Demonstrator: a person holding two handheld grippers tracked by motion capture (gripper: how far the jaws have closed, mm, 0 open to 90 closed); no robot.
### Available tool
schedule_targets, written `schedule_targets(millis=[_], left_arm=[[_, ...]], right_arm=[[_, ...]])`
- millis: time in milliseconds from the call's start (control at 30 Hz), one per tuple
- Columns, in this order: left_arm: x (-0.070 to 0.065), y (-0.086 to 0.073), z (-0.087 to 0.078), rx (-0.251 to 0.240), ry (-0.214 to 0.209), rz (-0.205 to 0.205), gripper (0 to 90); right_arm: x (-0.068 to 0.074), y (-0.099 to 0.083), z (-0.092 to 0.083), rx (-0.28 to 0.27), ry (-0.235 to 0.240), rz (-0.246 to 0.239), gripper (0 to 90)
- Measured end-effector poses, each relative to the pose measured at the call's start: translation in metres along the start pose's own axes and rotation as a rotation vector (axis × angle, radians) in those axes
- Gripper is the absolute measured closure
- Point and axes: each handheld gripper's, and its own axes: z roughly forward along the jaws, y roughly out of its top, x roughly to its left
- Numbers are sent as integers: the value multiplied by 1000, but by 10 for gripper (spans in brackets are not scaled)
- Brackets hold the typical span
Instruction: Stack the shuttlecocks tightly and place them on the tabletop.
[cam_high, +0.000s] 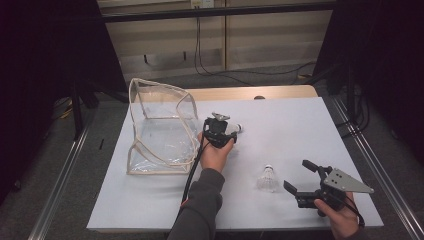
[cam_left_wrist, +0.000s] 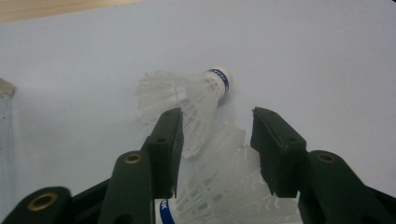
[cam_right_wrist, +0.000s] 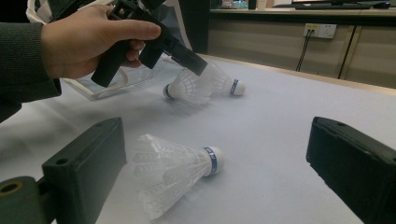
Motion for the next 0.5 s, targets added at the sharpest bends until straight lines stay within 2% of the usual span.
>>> schedule_targets(millis=[500], left_arm=[[-1, -1, 2, 11, -20, -20, 444]], right_arm=[[0, 0, 0, 1, 3, 3, 41]])
